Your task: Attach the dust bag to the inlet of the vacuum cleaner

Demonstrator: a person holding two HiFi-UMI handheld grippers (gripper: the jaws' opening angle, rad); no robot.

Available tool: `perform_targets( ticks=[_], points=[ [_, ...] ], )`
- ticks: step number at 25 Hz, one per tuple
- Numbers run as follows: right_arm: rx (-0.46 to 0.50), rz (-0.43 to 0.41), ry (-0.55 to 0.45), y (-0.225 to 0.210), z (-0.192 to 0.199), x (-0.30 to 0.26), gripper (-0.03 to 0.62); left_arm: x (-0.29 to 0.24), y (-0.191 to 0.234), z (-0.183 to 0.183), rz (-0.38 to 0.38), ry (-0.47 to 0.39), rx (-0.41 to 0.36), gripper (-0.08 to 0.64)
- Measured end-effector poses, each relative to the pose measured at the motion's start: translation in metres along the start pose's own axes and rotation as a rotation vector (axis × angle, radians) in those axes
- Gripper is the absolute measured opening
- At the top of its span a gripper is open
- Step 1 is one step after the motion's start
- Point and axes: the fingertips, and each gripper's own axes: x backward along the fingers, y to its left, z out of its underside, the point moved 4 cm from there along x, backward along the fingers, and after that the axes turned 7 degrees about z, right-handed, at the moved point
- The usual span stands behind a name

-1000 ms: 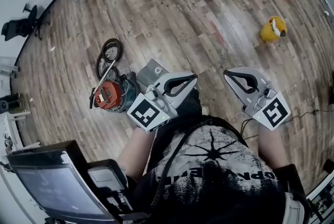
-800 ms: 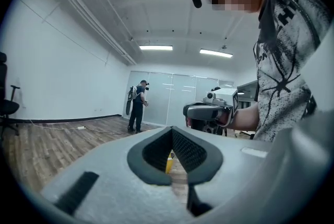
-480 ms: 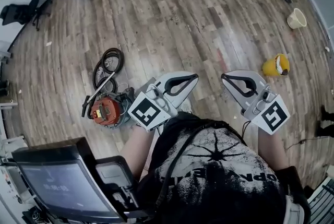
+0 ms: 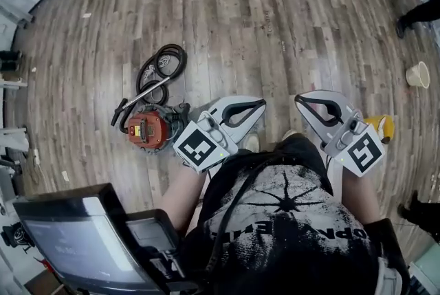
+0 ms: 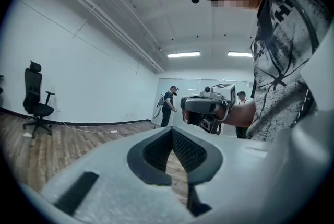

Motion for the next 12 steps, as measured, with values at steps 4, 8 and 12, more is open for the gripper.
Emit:
perform_targets(
  ticks=[4, 8, 12],
  points=[
    [-0.003, -0.113, -0.022, -0.007, 0.007, -0.039, 0.005, 0.017, 0.019, 0.008, -0.097, -0.002, 0.018, 0.003],
    [-0.008, -0.238, -0.049, -0.021, 0.008, -0.086, 0.005, 0.034, 0.051, 0.011, -0.217, 0.006, 0.05, 0.003],
    [-0.009, -0.427, -0.077, -0.048, 0.001, -0.144, 0.005, 0.048, 0.09, -0.001, -0.398, -0.005, 0.05, 0.003]
  ],
)
